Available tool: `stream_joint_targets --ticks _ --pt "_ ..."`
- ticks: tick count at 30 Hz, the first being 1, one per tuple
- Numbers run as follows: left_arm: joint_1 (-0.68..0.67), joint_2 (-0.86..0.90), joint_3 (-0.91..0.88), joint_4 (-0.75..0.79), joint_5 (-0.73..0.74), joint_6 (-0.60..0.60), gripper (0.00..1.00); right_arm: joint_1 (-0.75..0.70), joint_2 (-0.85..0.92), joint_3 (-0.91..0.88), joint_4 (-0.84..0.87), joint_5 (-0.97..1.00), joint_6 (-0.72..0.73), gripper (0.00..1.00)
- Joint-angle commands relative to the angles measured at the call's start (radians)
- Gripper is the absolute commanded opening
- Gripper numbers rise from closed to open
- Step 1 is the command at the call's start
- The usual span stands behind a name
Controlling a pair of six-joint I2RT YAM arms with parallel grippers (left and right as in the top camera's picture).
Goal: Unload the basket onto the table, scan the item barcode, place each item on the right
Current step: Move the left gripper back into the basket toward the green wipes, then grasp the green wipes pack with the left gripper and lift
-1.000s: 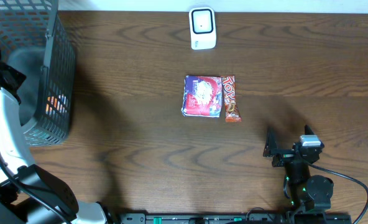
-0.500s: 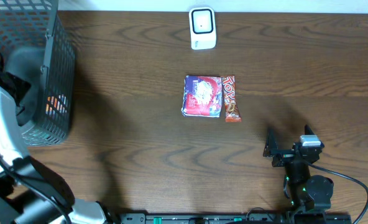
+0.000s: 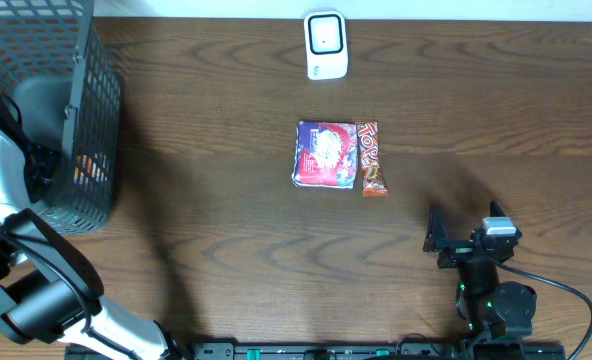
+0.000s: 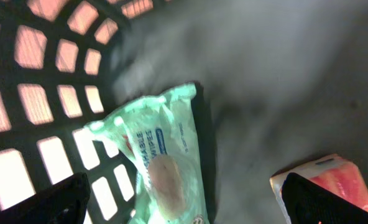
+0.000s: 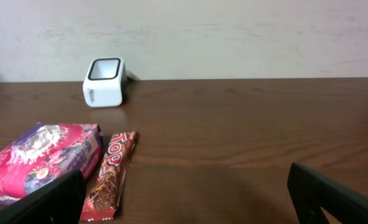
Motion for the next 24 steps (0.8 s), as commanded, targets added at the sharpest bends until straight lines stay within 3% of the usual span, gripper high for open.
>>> stream_joint_targets --ticks 1,8,18,21,24 --pt "0.005 0.048 0.018 -0.021 0.067 -0.064 0.98 -0.006 -0.004 -0.002 -0.003 0.001 0.006 0.99" --pt "0.005 0.123 0.017 -0.059 0.091 -0.128 0.98 -0.006 -0.004 -0.002 -0.003 0.001 0.006 0.99" --pt "0.005 0.177 0.015 -0.060 0.091 -0.127 0.97 -0.006 -0.004 -0.002 -0.003 0.001 0.006 0.99" --pt "0.005 0.177 0.015 -0.057 0.091 -0.127 0.77 -0.006 -0.004 -0.002 -0.003 0.001 0.006 0.99" --pt "0.005 0.175 0.016 -0.045 0.091 -0.125 0.41 -0.006 -0.004 -0.002 -0.003 0.001 0.006 0.99"
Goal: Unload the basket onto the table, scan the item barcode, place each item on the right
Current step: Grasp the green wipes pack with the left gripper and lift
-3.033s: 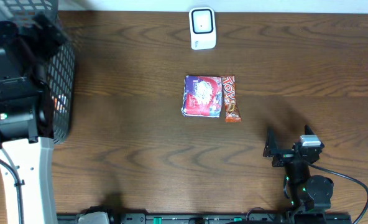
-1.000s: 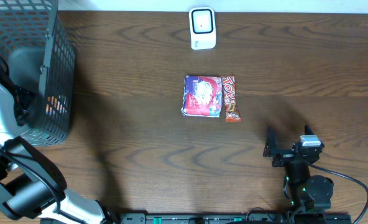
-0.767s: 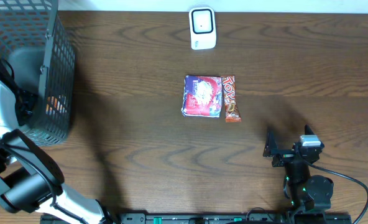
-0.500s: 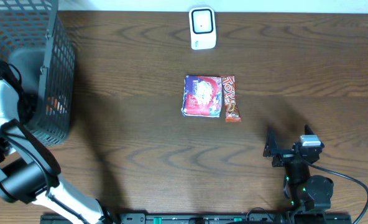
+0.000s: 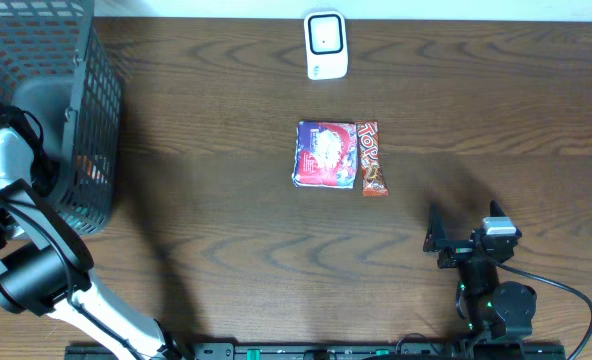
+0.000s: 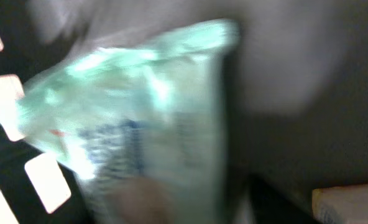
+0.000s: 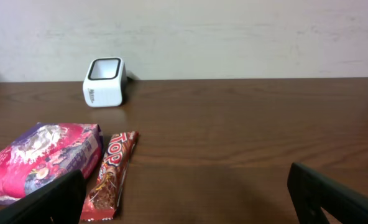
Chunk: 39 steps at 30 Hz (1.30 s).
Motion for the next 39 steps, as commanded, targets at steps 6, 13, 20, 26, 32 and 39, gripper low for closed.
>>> stream_joint_targets --ticks 6,13,20,26,32,39 --pt "0.004 -0.017 0.026 0.012 -0.004 -0.008 0.08 -0.006 -0.004 -0.002 -0.003 0.001 0.006 0.99" --pt "0.004 -0.188 0.057 0.028 -0.005 -0.008 0.07 -0.006 -0.004 -0.002 -0.003 0.001 0.006 0.99" --pt "0.002 -0.439 0.058 0.116 0.000 -0.009 0.07 -0.006 -0.004 -0.002 -0.003 0.001 0.006 0.99" --pt "-0.027 -0.620 0.058 0.215 0.206 -0.009 0.07 -0.006 -0.004 -0.002 -0.003 0.001 0.006 0.99" --pt "-0.158 -0.719 0.058 0.380 0.439 -0.008 0.07 -0.006 -0.004 -0.002 -0.003 0.001 0.006 0.99" --pt "-0.429 -0.742 0.058 0.436 0.439 0.085 0.07 -0.006 -0.004 -0.002 -0.003 0.001 0.006 0.99"
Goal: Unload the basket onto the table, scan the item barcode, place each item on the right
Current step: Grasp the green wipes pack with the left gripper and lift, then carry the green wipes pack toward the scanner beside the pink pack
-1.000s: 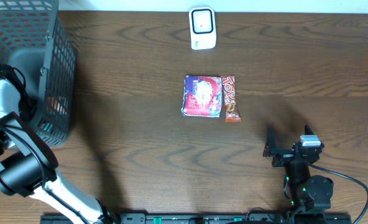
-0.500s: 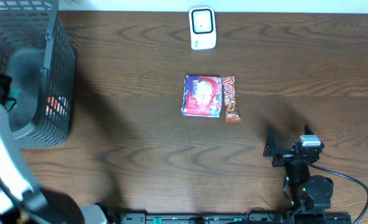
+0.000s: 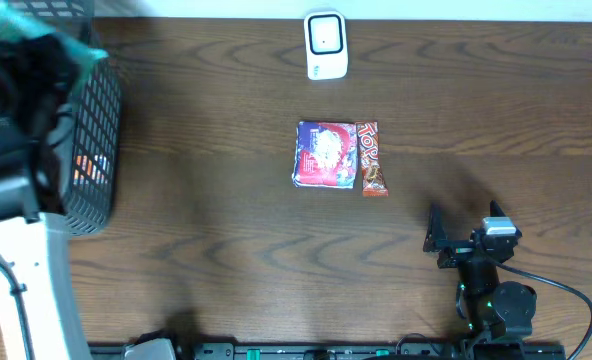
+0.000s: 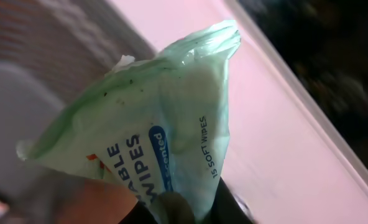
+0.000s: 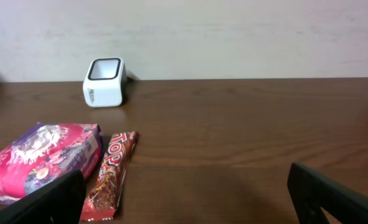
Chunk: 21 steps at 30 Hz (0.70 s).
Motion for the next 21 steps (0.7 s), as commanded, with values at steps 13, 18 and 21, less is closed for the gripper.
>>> stream_joint_targets --ticks 13,18,21 --pt "-0.463 0.205 0.017 -0.079 0.044 0.297 0.07 -0.006 -0.004 -0.002 -0.003 0.001 0.006 0.99" --pt "-0.534 0.318 0.017 -0.191 0.044 0.425 0.07 -0.006 -0.004 -0.002 -0.003 0.001 0.006 0.99" --pt "-0.578 0.393 0.017 -0.240 0.044 0.514 0.07 -0.006 -0.004 -0.002 -0.003 0.001 0.006 0.99"
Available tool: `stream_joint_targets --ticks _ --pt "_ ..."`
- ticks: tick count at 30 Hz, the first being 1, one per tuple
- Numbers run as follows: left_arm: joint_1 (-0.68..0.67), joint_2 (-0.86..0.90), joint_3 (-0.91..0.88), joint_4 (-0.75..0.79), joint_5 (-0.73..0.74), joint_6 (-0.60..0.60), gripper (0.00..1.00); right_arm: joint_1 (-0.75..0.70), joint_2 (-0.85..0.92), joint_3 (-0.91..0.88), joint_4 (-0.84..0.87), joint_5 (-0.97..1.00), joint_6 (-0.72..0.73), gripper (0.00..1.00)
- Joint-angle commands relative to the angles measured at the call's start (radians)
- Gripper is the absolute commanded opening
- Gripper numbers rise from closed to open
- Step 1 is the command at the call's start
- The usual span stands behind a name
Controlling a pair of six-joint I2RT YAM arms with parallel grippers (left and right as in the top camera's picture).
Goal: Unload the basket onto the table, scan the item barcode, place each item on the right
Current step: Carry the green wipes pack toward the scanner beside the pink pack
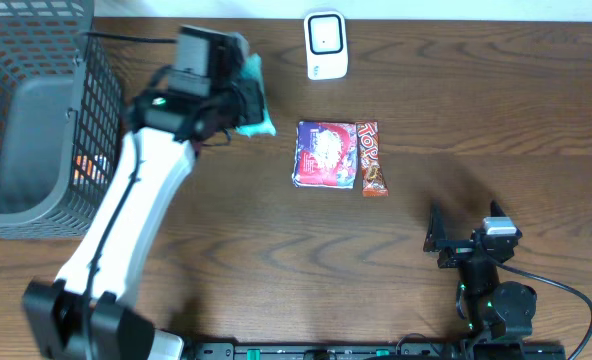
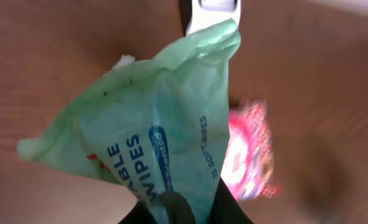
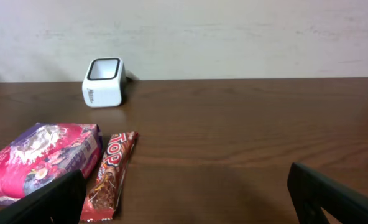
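Observation:
My left gripper (image 2: pixel 179 214) is shut on a pale green pack of wipes (image 2: pixel 162 118), held above the table. Overhead, the green pack (image 1: pixel 253 105) hangs left of the white barcode scanner (image 1: pixel 325 45) and the pink snack packet (image 1: pixel 324 154). The left wrist view shows the scanner (image 2: pixel 218 9) past the pack's top corner and the pink packet (image 2: pixel 249 152) to its right. My right gripper (image 3: pixel 187 199) stands open at the front right of the table, with nothing between its fingers.
A red chocolate bar (image 1: pixel 372 158) lies against the pink packet's right side. A dark wire basket (image 1: pixel 38 110) fills the far left, with something orange (image 1: pixel 94 165) showing through its mesh. The table's back edge runs just behind the scanner.
My left arm has carried the wipes pack from above the basket at the far left to the table's middle, close to the scanner. The right arm has not moved.
My left gripper was open inside the basket over the green wipes pack. It then sat lower and closer on the pack. Later it held the pack shut, raised above the basket. Now the pack hangs beside the scanner. The right arm stayed still throughout.

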Motion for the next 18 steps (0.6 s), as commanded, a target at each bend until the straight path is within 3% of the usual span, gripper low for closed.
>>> stream_joint_targets --ticks 1,4,12,18 --pt "-0.044 0.067 0.017 -0.023 0.012 0.161 0.08 -0.003 -0.004 -0.002 -0.003 0.001 0.007 0.99" --pt "-0.069 0.128 0.017 -0.024 0.002 0.227 0.08 -0.003 -0.004 -0.002 -0.003 0.001 0.007 0.99" --pt "-0.076 0.272 0.016 -0.024 -0.102 0.229 0.08 -0.003 -0.004 -0.002 -0.003 0.001 0.007 0.99" --pt "-0.076 0.346 0.016 -0.021 -0.169 0.152 0.08 -0.003 -0.004 -0.002 -0.003 0.001 0.007 0.99"
